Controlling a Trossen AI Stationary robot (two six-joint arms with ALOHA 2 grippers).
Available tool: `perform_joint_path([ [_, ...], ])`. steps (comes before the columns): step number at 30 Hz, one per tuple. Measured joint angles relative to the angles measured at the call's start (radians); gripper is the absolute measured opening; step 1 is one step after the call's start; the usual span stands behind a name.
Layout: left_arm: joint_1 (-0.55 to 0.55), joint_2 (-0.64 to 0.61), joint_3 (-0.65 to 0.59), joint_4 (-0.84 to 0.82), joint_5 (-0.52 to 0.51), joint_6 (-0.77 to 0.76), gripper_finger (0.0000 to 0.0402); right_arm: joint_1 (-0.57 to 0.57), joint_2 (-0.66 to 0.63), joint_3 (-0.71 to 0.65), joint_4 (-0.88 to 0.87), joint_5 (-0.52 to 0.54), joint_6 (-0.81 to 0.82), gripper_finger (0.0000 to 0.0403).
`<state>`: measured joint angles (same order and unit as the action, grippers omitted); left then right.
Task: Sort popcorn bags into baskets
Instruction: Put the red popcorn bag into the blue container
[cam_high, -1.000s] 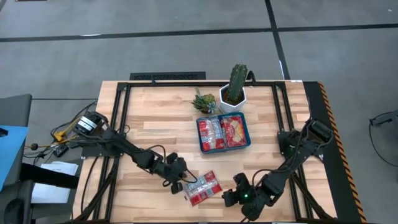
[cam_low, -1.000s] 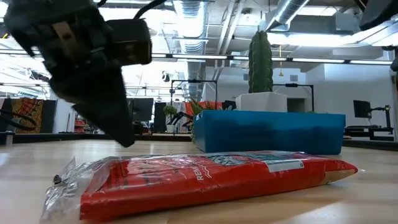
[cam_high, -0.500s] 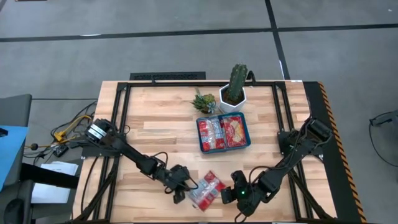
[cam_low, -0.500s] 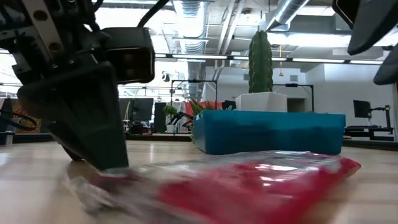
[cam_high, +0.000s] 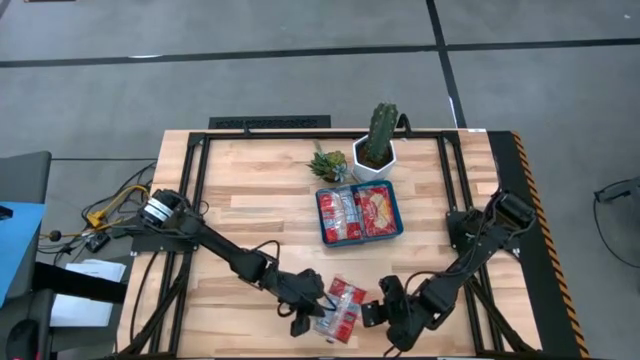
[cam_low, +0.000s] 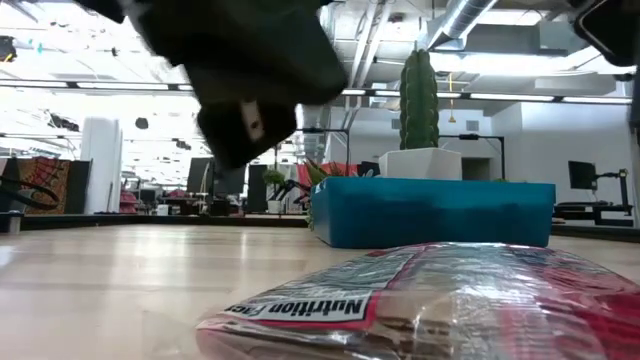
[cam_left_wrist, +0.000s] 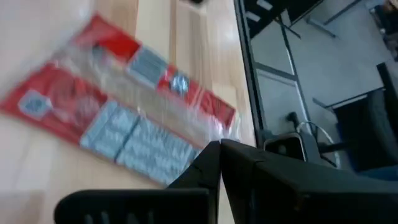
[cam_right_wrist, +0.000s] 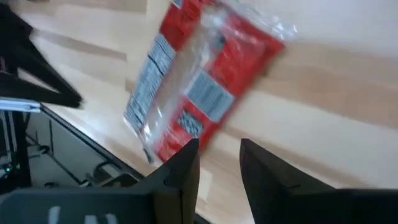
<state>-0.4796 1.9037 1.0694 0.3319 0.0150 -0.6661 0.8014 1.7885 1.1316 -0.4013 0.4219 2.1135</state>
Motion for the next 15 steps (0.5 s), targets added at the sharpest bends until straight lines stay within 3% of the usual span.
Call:
perform_joint_path([
  [10,0.014,0.015,-0.017,-0.060,-0.072,0.069,0.0000,0.005,0.081,0.001,0.106,-0.023,0.057,0.0242],
  [15,0.014,0.015,-0.043,-0.062,-0.077,0.068,0.0000,-0.024,0.160,0.026,0.131,0.003,0.062,0.0251],
])
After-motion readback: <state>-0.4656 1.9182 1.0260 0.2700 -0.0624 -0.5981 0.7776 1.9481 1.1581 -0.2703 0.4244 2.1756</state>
